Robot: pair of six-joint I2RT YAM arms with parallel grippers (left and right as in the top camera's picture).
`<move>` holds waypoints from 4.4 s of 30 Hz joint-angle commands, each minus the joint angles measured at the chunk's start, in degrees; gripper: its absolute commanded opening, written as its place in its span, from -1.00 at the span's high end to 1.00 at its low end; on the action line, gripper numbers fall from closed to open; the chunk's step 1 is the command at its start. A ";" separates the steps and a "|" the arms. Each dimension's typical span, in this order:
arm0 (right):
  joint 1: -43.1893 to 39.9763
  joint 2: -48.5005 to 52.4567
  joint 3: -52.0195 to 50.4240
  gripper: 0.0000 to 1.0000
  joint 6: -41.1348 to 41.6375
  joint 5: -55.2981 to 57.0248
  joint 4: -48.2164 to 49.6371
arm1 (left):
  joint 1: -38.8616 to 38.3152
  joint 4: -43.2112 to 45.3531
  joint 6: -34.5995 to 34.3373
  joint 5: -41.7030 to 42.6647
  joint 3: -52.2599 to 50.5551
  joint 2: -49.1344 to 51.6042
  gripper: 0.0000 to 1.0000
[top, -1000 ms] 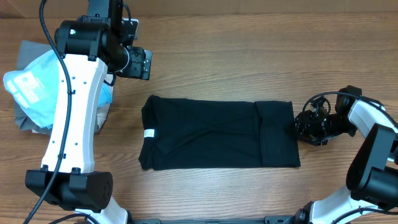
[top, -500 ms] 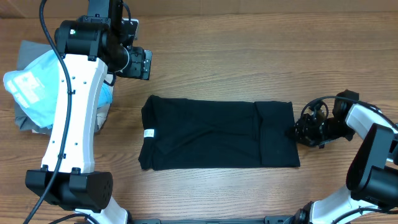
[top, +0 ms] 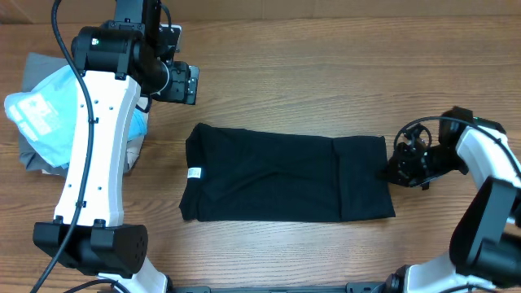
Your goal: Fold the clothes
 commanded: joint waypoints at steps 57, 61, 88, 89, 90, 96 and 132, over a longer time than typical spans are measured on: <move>53.70 -7.48 1.66 0.54 34.84 10.93 27.12 | 0.20 -0.70 1.07 0.24 0.20 0.26 -0.68; 53.83 -7.48 1.66 0.50 33.70 10.25 27.71 | 0.20 -0.90 1.07 0.24 0.17 0.26 -0.67; 41.77 -4.04 1.68 0.90 34.58 13.42 31.30 | 0.20 -0.63 1.07 0.28 0.17 0.26 -0.68; 42.38 -2.58 1.68 0.90 35.52 13.62 32.46 | 0.20 -0.68 1.07 0.28 0.17 0.26 -0.68; 43.12 -0.70 1.68 0.91 36.68 13.62 34.03 | 0.20 -0.70 1.07 0.28 0.17 0.26 -0.67; 47.76 8.94 1.68 0.92 39.34 5.01 42.10 | 0.20 -1.18 1.07 1.11 0.20 0.26 -0.66; 57.70 -2.82 -6.73 0.70 16.59 7.43 14.16 | 0.20 -1.42 1.05 1.77 0.17 0.26 -0.67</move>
